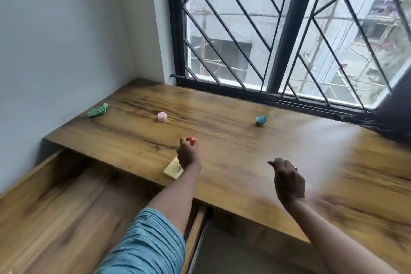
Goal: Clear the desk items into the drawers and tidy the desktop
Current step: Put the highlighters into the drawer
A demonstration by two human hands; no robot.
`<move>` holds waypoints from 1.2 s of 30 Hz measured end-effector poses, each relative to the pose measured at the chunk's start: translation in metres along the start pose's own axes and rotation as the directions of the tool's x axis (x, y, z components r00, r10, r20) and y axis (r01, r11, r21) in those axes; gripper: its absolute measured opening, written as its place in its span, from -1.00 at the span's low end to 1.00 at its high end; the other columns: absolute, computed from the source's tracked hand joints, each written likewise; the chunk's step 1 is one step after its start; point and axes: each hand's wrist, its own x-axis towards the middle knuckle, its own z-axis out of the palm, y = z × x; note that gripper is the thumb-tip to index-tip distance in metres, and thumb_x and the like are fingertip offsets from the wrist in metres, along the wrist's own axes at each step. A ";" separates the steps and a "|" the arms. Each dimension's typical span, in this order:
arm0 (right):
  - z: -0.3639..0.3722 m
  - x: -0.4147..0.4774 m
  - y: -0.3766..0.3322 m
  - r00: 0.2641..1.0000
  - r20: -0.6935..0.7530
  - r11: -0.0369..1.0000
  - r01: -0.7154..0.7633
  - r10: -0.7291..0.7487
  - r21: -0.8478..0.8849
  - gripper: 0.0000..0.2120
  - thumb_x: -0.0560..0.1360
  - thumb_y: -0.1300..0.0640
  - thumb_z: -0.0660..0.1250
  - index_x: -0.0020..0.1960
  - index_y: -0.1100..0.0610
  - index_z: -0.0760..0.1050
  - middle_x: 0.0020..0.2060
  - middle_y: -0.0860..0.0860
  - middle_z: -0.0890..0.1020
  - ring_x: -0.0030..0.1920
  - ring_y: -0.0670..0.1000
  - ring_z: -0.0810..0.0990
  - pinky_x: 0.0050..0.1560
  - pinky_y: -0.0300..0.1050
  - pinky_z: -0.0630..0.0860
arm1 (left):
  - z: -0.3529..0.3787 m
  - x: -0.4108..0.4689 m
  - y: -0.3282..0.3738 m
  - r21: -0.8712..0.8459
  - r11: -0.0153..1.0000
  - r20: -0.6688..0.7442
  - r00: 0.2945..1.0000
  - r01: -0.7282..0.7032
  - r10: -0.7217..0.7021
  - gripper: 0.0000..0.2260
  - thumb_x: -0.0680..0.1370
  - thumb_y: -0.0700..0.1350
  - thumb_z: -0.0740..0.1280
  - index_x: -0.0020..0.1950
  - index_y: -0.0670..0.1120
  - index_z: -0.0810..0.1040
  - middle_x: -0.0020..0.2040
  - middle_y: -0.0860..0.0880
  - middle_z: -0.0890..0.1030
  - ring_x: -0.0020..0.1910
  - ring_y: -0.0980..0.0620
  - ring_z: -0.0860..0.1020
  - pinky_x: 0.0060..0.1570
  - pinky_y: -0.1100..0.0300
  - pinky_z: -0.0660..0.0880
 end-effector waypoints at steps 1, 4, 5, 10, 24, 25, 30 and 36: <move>-0.007 -0.016 -0.010 1.000 0.016 0.999 0.019 -0.019 0.033 -0.77 0.26 0.23 0.58 -0.28 0.25 0.52 -0.46 0.17 0.55 -0.53 0.22 0.54 -0.67 -0.09 0.40 | -0.013 -0.014 -0.010 0.006 1.000 0.007 1.000 -0.031 0.031 -0.72 0.57 -0.05 0.29 0.22 -0.16 0.50 0.13 -0.20 0.61 0.13 -0.18 0.56 0.04 0.05 0.49; -0.025 -0.059 -0.041 0.999 -0.006 0.988 0.045 -0.044 0.145 -0.80 0.27 0.27 0.57 -0.23 0.27 0.56 -0.42 0.19 0.57 -0.49 0.24 0.57 -0.62 -0.07 0.44 | -0.048 -0.049 -0.041 0.048 0.986 0.038 0.986 -0.162 0.160 -0.70 0.56 0.00 0.29 0.21 -0.13 0.50 0.10 -0.16 0.64 0.09 -0.13 0.61 0.05 0.04 0.57; -0.029 -0.069 -0.051 0.999 -0.020 0.980 0.052 -0.049 0.192 -0.80 0.28 0.30 0.55 -0.18 0.30 0.57 -0.40 0.21 0.58 -0.47 0.25 0.58 -0.59 -0.05 0.46 | -0.058 -0.056 -0.049 0.058 0.980 0.051 0.981 -0.191 0.188 -0.71 0.56 0.00 0.29 0.20 -0.14 0.50 0.10 -0.16 0.64 0.08 -0.13 0.61 0.03 0.05 0.58; -0.056 -0.111 -0.113 0.992 0.004 0.916 0.116 -0.127 0.384 -0.71 0.38 0.36 0.41 0.09 0.40 0.53 -0.27 0.28 0.58 -0.36 0.31 0.59 -0.43 0.03 0.54 | -0.128 -0.081 -0.085 0.093 0.971 0.032 0.976 -0.220 0.218 -0.73 0.57 -0.06 0.30 0.22 -0.16 0.51 0.15 -0.17 0.62 0.12 -0.11 0.60 -0.06 0.14 0.57; -0.042 -0.174 -0.313 0.903 0.276 0.796 0.108 -0.328 0.595 -0.44 0.53 0.38 0.23 0.49 0.17 0.21 0.17 0.21 0.50 0.02 0.17 0.59 -0.12 -0.13 0.43 | -0.316 -0.012 -0.197 0.229 0.973 -0.016 0.999 -0.032 0.037 -0.72 0.54 -0.16 0.35 0.25 -0.16 0.56 0.15 -0.16 0.63 0.13 -0.09 0.59 0.11 0.13 0.52; -0.038 -0.177 -0.331 0.898 0.300 0.792 0.081 -0.321 0.605 -0.47 0.53 0.35 0.24 0.47 0.17 0.26 0.19 0.19 0.51 0.03 0.18 0.59 -0.10 -0.08 0.47 | -0.331 -0.001 -0.208 0.241 0.970 -0.014 1.000 -0.021 0.025 -0.73 0.54 -0.16 0.35 0.22 -0.16 0.58 0.12 -0.17 0.64 0.10 -0.09 0.59 0.07 0.15 0.52; -0.007 -0.197 -0.432 0.878 0.438 0.810 -0.107 -0.195 0.576 -0.56 0.55 0.33 0.20 0.41 0.12 0.36 0.21 0.10 0.55 0.11 0.15 0.56 -0.02 -0.13 0.45 | -0.402 0.069 -0.261 0.375 0.926 0.033 0.998 0.037 -0.053 -0.71 0.51 -0.12 0.38 0.22 -0.14 0.59 0.11 -0.13 0.65 0.09 -0.06 0.59 -0.04 0.20 0.45; 0.029 -0.211 -0.531 0.786 0.615 0.645 -0.501 0.061 0.576 -0.63 0.55 0.29 0.22 0.33 0.09 0.44 0.15 0.12 0.58 0.03 0.05 0.58 0.05 -0.08 0.53 | -0.437 0.132 -0.312 0.479 0.876 0.133 0.981 0.059 -0.139 -0.73 0.50 -0.13 0.41 0.19 -0.14 0.60 0.07 -0.13 0.66 0.06 -0.06 0.60 -0.09 0.22 0.46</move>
